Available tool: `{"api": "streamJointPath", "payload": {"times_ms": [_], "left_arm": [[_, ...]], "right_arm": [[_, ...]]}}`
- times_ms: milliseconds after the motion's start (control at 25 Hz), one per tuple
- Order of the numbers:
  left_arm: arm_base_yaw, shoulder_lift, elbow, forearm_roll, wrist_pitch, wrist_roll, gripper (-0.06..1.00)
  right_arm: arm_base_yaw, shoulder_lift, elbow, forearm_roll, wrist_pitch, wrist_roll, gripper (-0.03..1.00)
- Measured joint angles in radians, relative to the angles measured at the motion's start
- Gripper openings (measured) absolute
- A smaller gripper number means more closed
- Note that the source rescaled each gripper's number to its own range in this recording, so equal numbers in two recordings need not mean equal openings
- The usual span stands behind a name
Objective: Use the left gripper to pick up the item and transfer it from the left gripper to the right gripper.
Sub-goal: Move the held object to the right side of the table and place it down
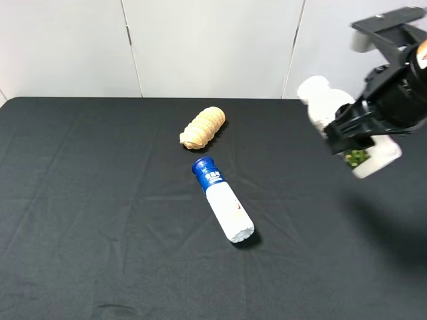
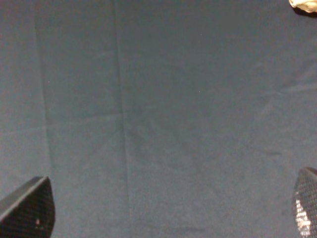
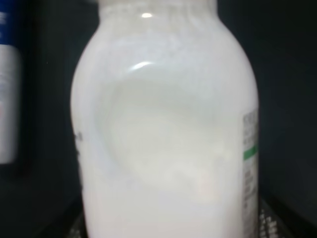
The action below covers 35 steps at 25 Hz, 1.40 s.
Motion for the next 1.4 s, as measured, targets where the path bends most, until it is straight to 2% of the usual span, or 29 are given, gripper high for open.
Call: {"api": "streamJointPath", "payload": {"times_ms": [80,160,320,520,880,1160,1400], "left_arm": [[0.000,0.000,0.000,0.000,0.000,0.000,0.90],[0.000,0.000,0.000,0.000,0.000,0.000,0.90],[0.000,0.000,0.000,0.000,0.000,0.000,0.90],[0.000,0.000,0.000,0.000,0.000,0.000,0.90],[0.000,0.000,0.000,0.000,0.000,0.000,0.90],[0.000,0.000,0.000,0.000,0.000,0.000,0.90],[0.000,0.000,0.000,0.000,0.000,0.000,0.90]], "right_arm": [[-0.078,0.037,-0.003,0.023,0.000,-0.047,0.11],[-0.108,0.062,-0.003,0.042,-0.001,-0.079,0.11],[-0.219,0.177,-0.003,0.161,-0.047,-0.213,0.11],[-0.229,0.294,-0.004,0.208,-0.158,-0.248,0.11],[-0.229,0.503,-0.006,0.212,-0.313,-0.252,0.11],[-0.229,0.578,-0.007,0.212,-0.377,-0.252,0.11],[-0.229,0.579,-0.007,0.212,-0.387,-0.252,0.11]]}}
